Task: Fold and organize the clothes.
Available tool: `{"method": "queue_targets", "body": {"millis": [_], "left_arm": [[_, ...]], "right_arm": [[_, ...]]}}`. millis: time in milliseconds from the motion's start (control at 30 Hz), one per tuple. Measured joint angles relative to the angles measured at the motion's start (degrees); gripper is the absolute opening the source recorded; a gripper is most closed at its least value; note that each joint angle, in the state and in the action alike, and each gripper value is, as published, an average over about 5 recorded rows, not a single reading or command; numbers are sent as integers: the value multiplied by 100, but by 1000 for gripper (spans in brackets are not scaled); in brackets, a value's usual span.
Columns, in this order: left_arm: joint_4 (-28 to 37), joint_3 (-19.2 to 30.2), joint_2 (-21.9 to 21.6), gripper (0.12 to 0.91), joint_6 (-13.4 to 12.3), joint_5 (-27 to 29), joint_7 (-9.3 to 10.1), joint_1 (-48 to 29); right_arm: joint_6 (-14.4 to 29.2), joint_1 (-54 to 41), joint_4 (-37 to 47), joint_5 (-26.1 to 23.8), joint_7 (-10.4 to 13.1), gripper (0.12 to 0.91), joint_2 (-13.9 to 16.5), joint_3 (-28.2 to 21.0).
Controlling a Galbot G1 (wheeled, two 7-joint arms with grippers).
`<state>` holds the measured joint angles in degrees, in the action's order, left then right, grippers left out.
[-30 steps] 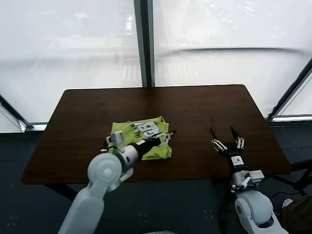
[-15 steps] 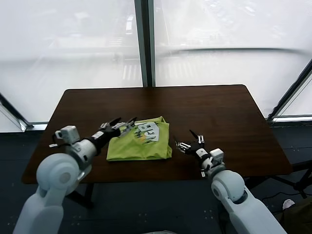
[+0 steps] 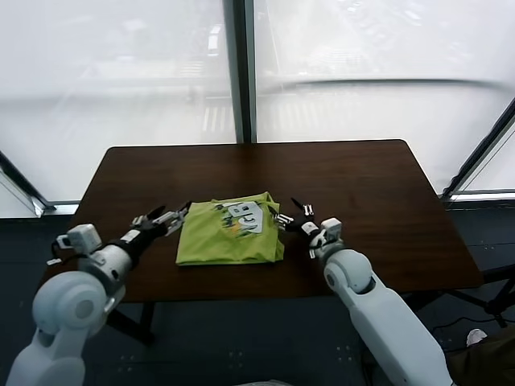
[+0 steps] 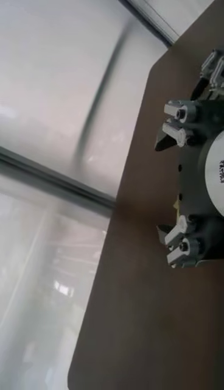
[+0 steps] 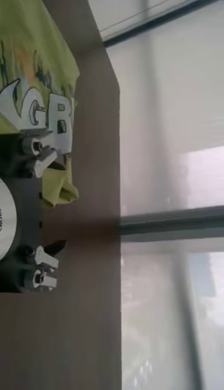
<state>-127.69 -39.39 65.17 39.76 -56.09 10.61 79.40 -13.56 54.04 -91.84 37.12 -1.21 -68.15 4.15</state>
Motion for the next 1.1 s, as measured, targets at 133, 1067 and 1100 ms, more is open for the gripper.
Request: {"method": "queue_targets", "body": {"millis": [133,1067,1100], "left_arm": [[4,-35,24,907,-8,44,1,72],[193,-84,172,907,-66,320,-43,210],[199,-76,184,907,-67,336,-48,212]], "right_arm": [[18,-18,42,70,-19,606,-62,9],[-327,328,-509,359,455,403,218,97],[-358,396,-599,337,486,460,265,89]]}}
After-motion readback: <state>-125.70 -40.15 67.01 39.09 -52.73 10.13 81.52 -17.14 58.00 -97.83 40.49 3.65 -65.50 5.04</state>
